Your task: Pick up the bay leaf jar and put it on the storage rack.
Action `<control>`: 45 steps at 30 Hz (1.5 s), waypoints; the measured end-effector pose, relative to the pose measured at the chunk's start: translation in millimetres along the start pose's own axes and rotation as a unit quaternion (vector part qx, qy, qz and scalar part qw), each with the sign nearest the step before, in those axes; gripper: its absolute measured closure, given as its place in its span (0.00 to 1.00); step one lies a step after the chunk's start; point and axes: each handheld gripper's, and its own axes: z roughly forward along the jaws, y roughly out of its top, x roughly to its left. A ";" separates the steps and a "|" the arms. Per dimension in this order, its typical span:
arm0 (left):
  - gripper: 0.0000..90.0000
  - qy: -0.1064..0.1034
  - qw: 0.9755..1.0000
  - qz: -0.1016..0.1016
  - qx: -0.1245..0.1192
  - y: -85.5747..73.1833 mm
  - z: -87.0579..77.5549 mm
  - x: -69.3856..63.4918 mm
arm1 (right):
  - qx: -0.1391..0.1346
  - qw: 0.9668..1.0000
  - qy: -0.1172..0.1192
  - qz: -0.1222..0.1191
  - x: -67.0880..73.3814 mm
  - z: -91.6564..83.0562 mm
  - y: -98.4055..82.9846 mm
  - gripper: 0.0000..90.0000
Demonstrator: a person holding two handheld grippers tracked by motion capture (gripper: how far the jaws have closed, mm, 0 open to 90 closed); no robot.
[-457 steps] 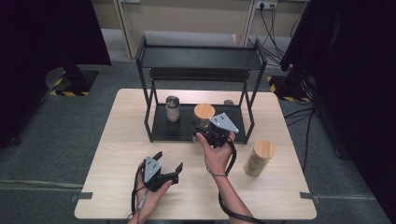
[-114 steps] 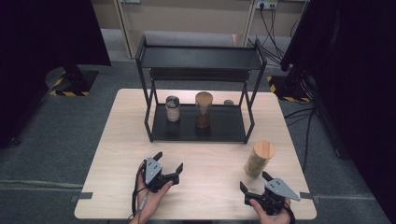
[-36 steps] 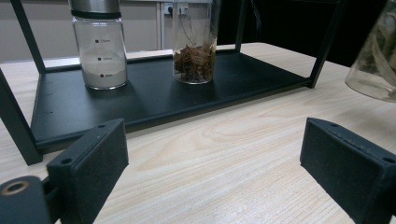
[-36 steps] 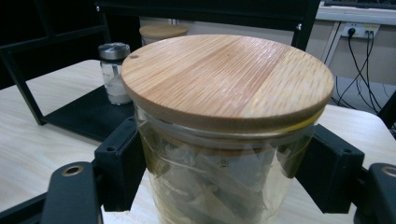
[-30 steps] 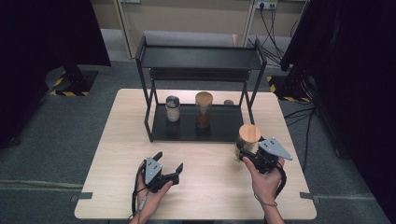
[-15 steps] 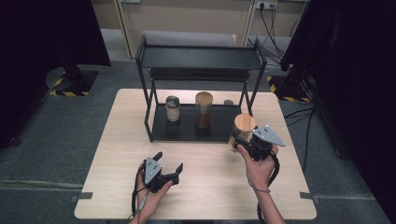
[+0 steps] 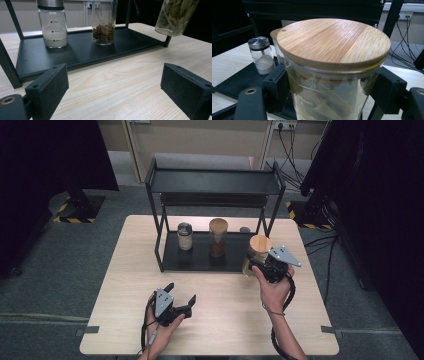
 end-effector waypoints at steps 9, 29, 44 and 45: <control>0.08 0.000 1.000 0.000 0.000 0.0 0.1 0.0 | 0.005 1.000 -0.010 -0.001 -2.5 13.7 4.7 0.28; 0.08 -0.002 1.000 0.001 0.000 0.0 0.0 0.1 | 0.021 1.000 -0.014 0.009 -4.8 44.7 8.0 0.28; 0.08 -0.003 1.000 0.001 0.000 0.0 0.0 0.1 | 0.029 0.999 -0.021 0.011 -5.0 60.3 11.5 0.28; 0.08 -0.004 1.000 0.001 0.000 0.0 0.0 0.1 | 0.029 0.999 -0.021 0.012 -5.2 61.4 11.6 0.28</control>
